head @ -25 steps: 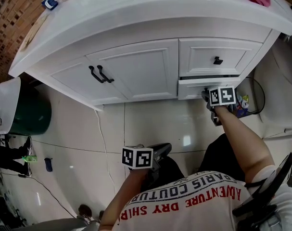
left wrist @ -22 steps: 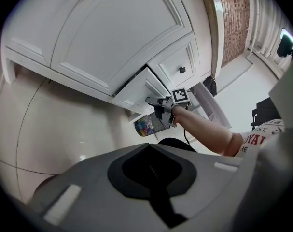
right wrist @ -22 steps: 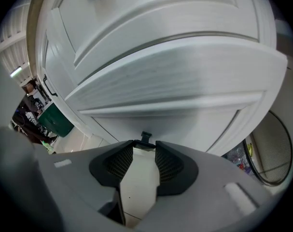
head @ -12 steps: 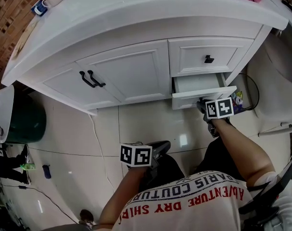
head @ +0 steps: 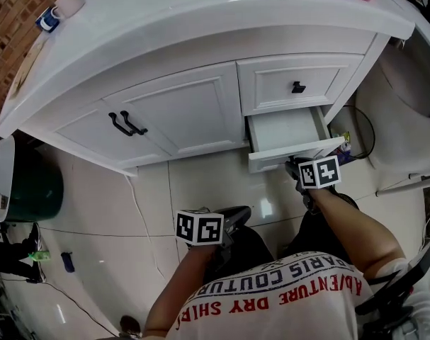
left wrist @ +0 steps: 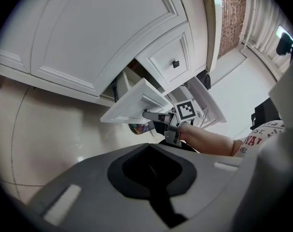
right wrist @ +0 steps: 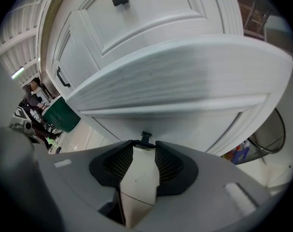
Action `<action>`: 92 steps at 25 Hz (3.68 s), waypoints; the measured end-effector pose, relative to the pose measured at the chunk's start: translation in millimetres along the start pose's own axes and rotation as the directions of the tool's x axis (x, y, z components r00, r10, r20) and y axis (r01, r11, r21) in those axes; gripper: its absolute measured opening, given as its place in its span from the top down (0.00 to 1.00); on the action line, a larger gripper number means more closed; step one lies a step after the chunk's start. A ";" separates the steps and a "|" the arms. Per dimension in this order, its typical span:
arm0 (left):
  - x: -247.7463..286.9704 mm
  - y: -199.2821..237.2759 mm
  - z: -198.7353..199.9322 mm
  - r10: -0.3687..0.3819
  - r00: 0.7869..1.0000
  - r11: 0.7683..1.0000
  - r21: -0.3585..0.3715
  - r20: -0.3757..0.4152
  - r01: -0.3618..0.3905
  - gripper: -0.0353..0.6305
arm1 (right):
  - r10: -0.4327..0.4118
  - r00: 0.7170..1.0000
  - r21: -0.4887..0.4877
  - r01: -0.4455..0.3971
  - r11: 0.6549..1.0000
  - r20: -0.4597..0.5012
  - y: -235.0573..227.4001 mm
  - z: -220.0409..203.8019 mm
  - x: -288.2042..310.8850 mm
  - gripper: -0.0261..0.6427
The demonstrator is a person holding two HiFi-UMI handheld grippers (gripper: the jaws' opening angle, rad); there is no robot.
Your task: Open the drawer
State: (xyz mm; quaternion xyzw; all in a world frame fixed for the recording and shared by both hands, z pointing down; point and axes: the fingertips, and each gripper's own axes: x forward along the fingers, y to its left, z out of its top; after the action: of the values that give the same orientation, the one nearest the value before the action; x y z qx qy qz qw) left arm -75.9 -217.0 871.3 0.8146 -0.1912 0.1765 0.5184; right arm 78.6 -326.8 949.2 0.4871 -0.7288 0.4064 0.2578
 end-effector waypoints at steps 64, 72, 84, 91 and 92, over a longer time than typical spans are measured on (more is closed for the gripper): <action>-257.2 -450.8 47.5 -0.027 0.998 1.000 -0.001 0.051 0.027 0.96 | 0.380 0.921 0.083 -0.374 0.924 -0.081 305.3 55.7 -549.6 0.95; -236.9 -535.2 -64.5 -0.008 0.991 1.000 0.002 0.134 0.007 0.96 | 0.435 0.898 0.024 -0.435 0.900 -0.069 288.9 -45.7 -637.8 0.95; -212.2 -646.7 -202.2 0.040 0.993 0.999 -0.005 0.114 -0.040 0.96 | 0.487 0.872 0.054 -0.485 0.873 -0.052 267.5 -160.2 -758.0 0.95; -215.5 -653.4 -225.0 0.038 0.996 0.999 0.009 0.077 -0.039 0.96 | 0.494 0.867 0.066 -0.491 0.869 -0.058 283.0 -186.3 -763.7 0.95; -219.9 -651.2 -226.2 0.039 0.996 0.999 0.012 0.075 -0.040 0.96 | 0.492 0.869 0.068 -0.489 0.870 -0.056 287.5 -188.0 -762.2 0.95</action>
State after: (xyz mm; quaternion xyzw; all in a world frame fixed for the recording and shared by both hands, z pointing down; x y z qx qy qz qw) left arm 35.7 271.1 349.0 0.8201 -0.2252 0.1573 0.5019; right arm 109.7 269.3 363.9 0.2779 -0.8082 0.4941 0.1595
